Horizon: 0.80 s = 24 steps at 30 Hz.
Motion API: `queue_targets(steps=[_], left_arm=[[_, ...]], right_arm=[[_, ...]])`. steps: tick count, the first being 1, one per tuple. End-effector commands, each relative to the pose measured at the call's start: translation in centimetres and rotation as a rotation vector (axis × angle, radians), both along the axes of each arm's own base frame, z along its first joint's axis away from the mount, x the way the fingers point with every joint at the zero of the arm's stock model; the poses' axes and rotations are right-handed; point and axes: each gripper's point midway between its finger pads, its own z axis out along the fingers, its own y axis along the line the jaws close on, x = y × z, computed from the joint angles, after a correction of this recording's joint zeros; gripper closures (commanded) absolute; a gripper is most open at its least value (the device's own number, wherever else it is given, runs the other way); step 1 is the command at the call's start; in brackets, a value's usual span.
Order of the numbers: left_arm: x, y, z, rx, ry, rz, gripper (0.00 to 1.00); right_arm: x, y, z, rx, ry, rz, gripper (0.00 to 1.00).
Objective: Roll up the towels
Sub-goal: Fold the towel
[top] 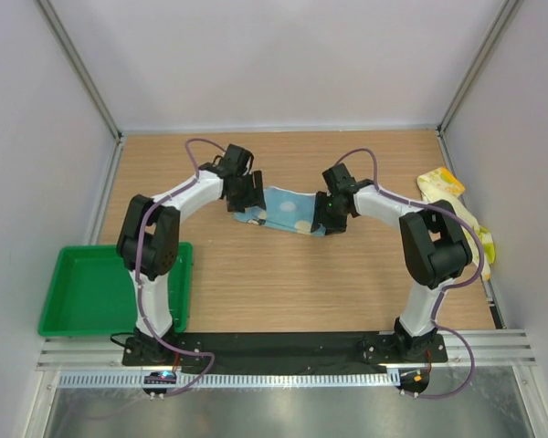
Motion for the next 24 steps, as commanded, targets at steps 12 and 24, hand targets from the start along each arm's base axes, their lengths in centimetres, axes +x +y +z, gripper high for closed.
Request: queue_targets(steps=[12, 24], left_arm=[[1.8, -2.3, 1.2, -0.062, -0.045, -0.027, 0.67], [1.4, -2.5, 1.0, -0.061, -0.038, -0.031, 0.67]], right_arm=[[0.4, -0.1, 0.5, -0.008, -0.025, 0.003, 0.8], [-0.2, -0.3, 1.4, -0.009, -0.038, 0.012, 0.84]])
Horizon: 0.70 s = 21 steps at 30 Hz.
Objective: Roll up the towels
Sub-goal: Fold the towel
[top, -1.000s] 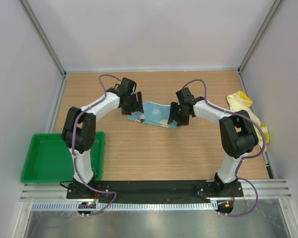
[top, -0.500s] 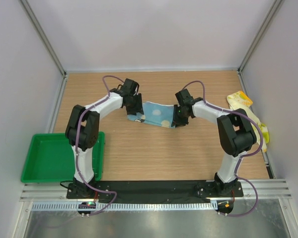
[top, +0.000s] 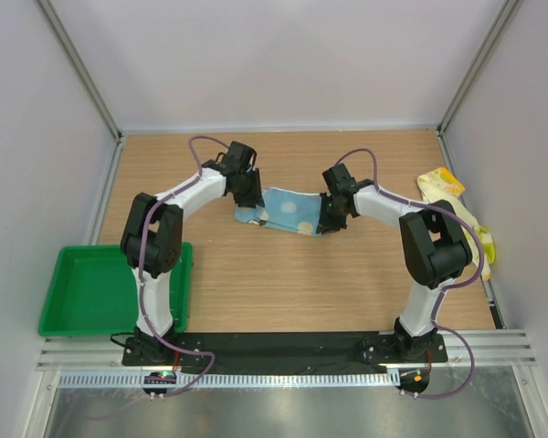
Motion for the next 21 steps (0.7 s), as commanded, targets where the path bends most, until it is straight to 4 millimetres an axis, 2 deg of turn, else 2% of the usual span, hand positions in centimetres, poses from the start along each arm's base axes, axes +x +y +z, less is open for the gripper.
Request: queue_targets(steps=[1, 8, 12, 17, 19, 20, 21], left_arm=[[0.4, -1.1, 0.6, -0.025, -0.025, -0.018, 0.67], [-0.2, -2.3, -1.0, -0.007, 0.007, -0.06, 0.67], [-0.5, -2.3, -2.0, 0.015, 0.03, -0.061, 0.67], [-0.4, -2.1, -2.0, 0.024, 0.026, -0.057, 0.68], [-0.4, -2.1, -1.9, 0.026, 0.023, -0.056, 0.78], [-0.4, -2.2, -1.7, 0.024, 0.019, -0.058, 0.89], [-0.4, -2.1, -1.6, 0.022, 0.018, -0.055, 0.94]], right_arm=[[-0.1, -0.2, 1.5, 0.002, -0.038, 0.009, 0.84], [-0.2, -0.1, 1.5, 0.003, -0.031, 0.017, 0.86], [-0.2, -0.1, 1.5, 0.003, -0.031, 0.016, 0.87], [-0.3, -0.1, 1.4, 0.002, -0.03, 0.018, 0.88], [-0.3, -0.2, 1.4, 0.0, -0.029, 0.016, 0.89], [-0.3, -0.1, 1.4, 0.001, -0.03, 0.015, 0.9], [-0.3, -0.1, 1.4, 0.001, -0.029, 0.018, 0.9]])
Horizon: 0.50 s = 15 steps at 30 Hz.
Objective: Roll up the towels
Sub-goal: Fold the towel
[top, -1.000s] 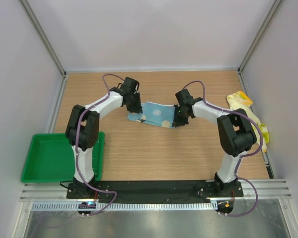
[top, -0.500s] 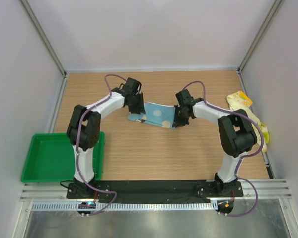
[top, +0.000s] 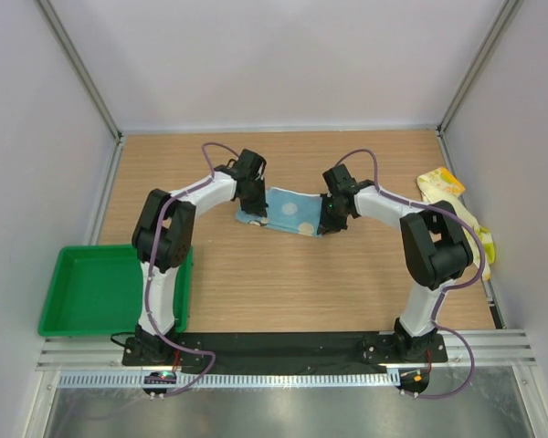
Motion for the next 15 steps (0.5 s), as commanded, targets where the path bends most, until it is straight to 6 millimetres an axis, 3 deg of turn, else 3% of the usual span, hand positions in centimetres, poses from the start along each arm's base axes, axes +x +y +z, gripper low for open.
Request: queue_targets(steps=[1, 7, 15], left_arm=[[0.7, -0.6, 2.4, -0.024, -0.05, -0.011, 0.98], [0.4, -0.2, 4.9, -0.036, -0.081, 0.016, 1.0], [-0.7, 1.5, 5.8, 0.012, -0.069, 0.074, 1.0]], right_arm=[[0.0, 0.0, 1.4, 0.003, -0.032, 0.013, 0.9], [-0.1, -0.3, 2.1, -0.004, -0.046, 0.012, 0.91], [-0.7, -1.1, 3.1, -0.029, -0.054, 0.027, 0.91]])
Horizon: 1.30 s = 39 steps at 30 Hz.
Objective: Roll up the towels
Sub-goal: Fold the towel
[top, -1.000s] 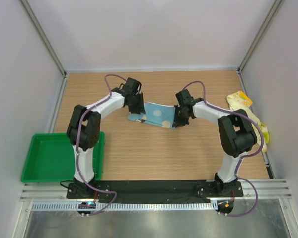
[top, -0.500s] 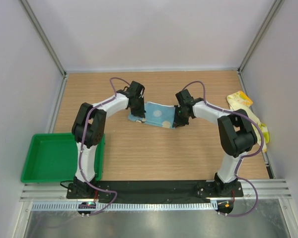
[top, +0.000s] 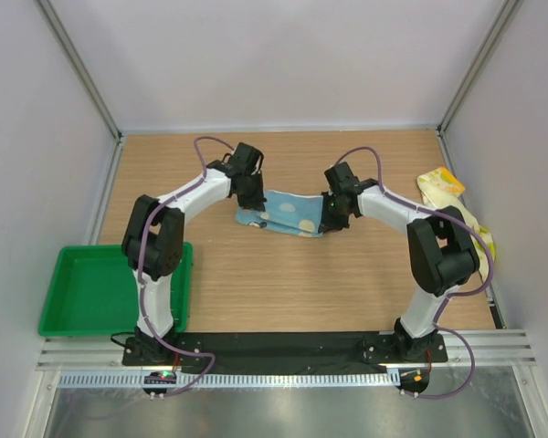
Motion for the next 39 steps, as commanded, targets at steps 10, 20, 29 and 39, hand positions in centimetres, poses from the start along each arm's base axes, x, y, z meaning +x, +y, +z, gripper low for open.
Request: queue_targets(steps=[10, 20, 29, 39], left_arm=[[-1.7, 2.0, -1.5, 0.081, 0.051, 0.05, 0.96], [-0.5, 2.5, 0.1, 0.127, -0.002, 0.04, 0.33], [1.0, 0.6, 2.9, 0.083, -0.054, 0.024, 0.37], [1.7, -1.4, 1.1, 0.035, -0.026, -0.018, 0.4]], right_arm=[[-1.9, -1.1, -1.9, -0.052, 0.06, 0.029, 0.78], [-1.5, -2.3, 2.0, -0.108, 0.003, 0.03, 0.29], [2.4, 3.6, 8.5, 0.185, -0.115, 0.113, 0.86], [4.8, 3.6, 0.8, 0.253, 0.041, 0.05, 0.99]])
